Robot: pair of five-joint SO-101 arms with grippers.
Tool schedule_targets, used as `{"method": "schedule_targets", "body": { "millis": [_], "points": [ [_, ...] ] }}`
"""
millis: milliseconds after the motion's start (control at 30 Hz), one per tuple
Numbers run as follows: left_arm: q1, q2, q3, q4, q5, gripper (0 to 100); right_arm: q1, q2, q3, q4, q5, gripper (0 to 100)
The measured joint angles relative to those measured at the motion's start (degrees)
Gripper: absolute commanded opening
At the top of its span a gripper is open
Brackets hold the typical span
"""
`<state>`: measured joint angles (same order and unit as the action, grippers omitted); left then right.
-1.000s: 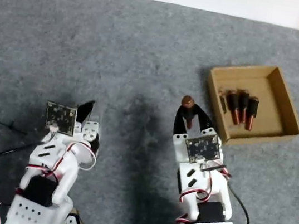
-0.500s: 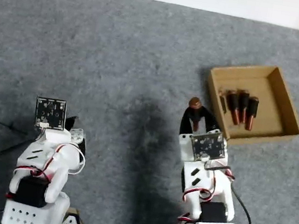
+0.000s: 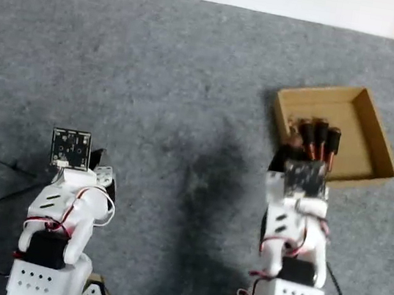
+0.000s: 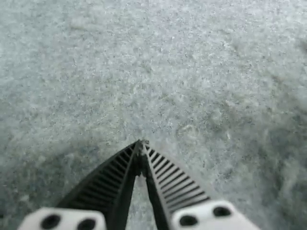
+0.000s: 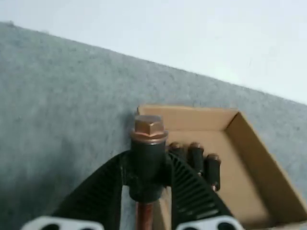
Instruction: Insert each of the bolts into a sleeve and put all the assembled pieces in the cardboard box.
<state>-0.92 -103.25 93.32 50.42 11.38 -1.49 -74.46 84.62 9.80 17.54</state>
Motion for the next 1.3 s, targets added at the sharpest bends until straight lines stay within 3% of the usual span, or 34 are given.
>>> {"method": "schedule_targets", "body": {
  "millis": [267, 433, 600, 800, 1300],
  "points": [
    [0.0, 0.0, 0.0, 0.0, 0.0, 0, 7.03, 45.36, -35.87, 1.49, -1.76, 0.5],
    [0.0, 0.0, 0.0, 0.0, 0.0, 0, 13.36, 73.32, -60.57, 12.66, -5.71, 0.5],
    [0.0, 0.0, 0.0, 0.0, 0.0, 0, 18.2, 90.99, -82.9, 24.09, -8.7, 0.5],
    [0.0, 0.0, 0.0, 0.0, 0.0, 0, 20.57, 99.52, -96.09, 28.84, -8.97, 0.7],
    [0.0, 0.0, 0.0, 0.0, 0.0, 0, 18.99, 102.51, -96.88, 35.69, -8.97, 1.5]
  ]
}}
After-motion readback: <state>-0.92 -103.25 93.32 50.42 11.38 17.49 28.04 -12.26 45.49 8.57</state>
